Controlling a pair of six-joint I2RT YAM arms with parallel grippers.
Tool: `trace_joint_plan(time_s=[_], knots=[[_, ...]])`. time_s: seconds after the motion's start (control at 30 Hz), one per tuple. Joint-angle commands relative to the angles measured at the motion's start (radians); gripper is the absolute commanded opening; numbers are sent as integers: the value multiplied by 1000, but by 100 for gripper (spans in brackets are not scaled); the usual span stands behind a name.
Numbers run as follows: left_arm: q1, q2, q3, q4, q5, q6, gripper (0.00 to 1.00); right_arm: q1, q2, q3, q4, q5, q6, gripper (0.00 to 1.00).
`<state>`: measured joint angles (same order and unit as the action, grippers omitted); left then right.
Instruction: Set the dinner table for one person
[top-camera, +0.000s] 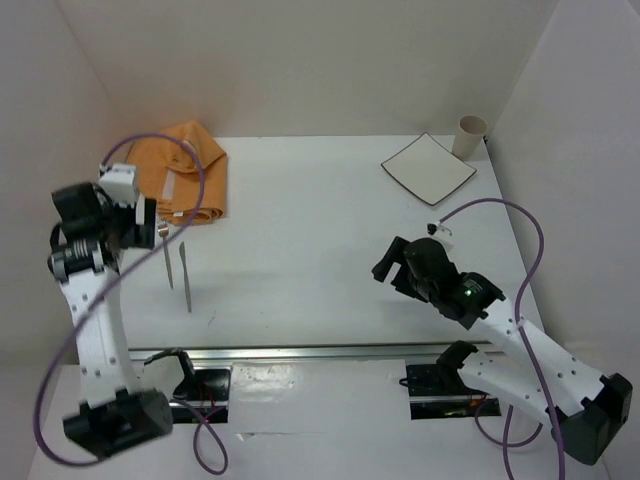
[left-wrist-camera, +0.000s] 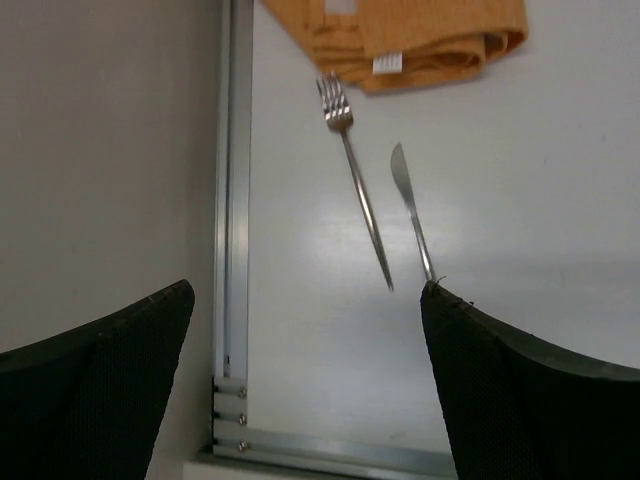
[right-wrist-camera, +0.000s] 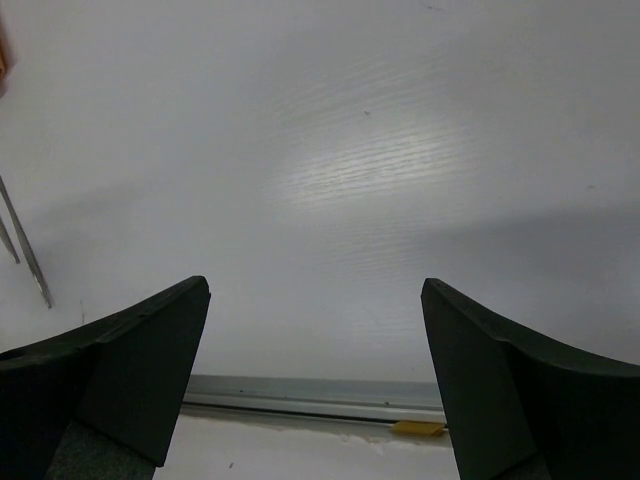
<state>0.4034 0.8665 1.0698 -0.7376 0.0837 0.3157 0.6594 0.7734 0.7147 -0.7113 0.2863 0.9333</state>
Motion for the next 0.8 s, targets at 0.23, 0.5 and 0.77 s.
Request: trace_joint_plan(time_s=[0.23,0.5,0.77], knots=[[-95,781,806,-25,123,-176,100,3,164,54,229,22,-40,95],[-164,1167,1137,27,125,-285,100,-6,400,176,331,50,-157,95],[-281,1342,1179,224,-129,-284,100,-6,700,345,208,34,-151,97]])
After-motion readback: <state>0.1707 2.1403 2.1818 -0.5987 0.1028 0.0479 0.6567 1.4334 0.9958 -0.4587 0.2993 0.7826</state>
